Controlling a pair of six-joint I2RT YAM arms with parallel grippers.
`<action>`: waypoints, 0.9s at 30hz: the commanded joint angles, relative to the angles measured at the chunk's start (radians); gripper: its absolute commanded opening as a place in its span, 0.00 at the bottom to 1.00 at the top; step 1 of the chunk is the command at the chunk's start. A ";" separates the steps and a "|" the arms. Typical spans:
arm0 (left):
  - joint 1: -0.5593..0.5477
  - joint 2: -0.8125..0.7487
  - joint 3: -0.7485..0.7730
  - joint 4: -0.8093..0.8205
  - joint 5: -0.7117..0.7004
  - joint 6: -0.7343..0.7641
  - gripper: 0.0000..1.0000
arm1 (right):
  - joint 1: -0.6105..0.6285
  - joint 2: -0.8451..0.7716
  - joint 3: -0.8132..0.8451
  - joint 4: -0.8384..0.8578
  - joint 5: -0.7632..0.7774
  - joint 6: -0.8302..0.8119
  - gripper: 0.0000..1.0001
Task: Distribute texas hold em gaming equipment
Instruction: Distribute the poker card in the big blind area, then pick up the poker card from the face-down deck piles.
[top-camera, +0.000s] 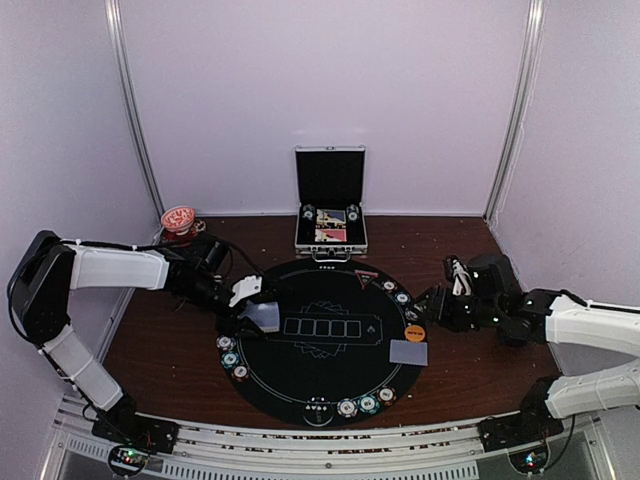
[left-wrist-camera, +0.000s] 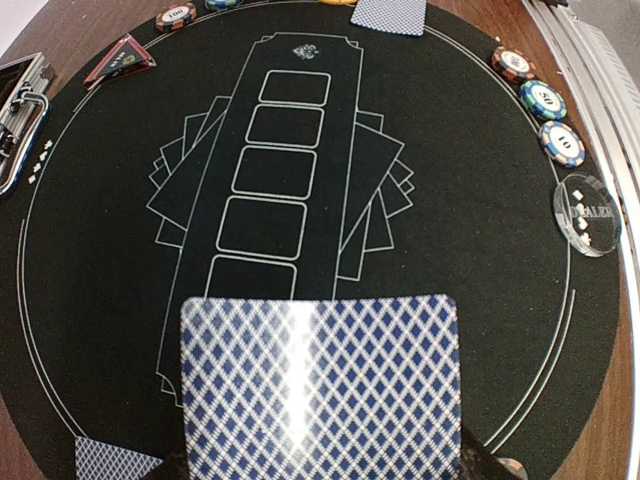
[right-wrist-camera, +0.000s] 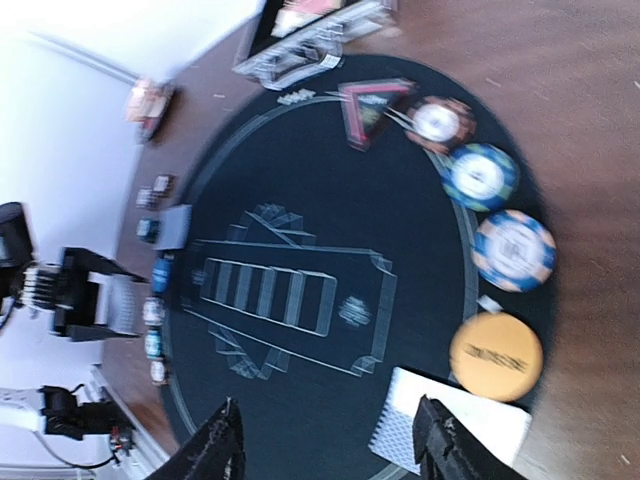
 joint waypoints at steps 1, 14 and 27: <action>0.006 0.008 0.016 0.009 0.021 0.013 0.61 | 0.026 0.128 0.068 0.267 -0.131 -0.041 0.61; 0.006 0.007 0.016 0.007 0.027 0.019 0.61 | 0.243 0.788 0.495 0.594 -0.348 0.023 0.64; 0.006 -0.010 0.012 0.006 0.034 0.020 0.61 | 0.279 1.042 0.693 0.647 -0.355 0.098 0.66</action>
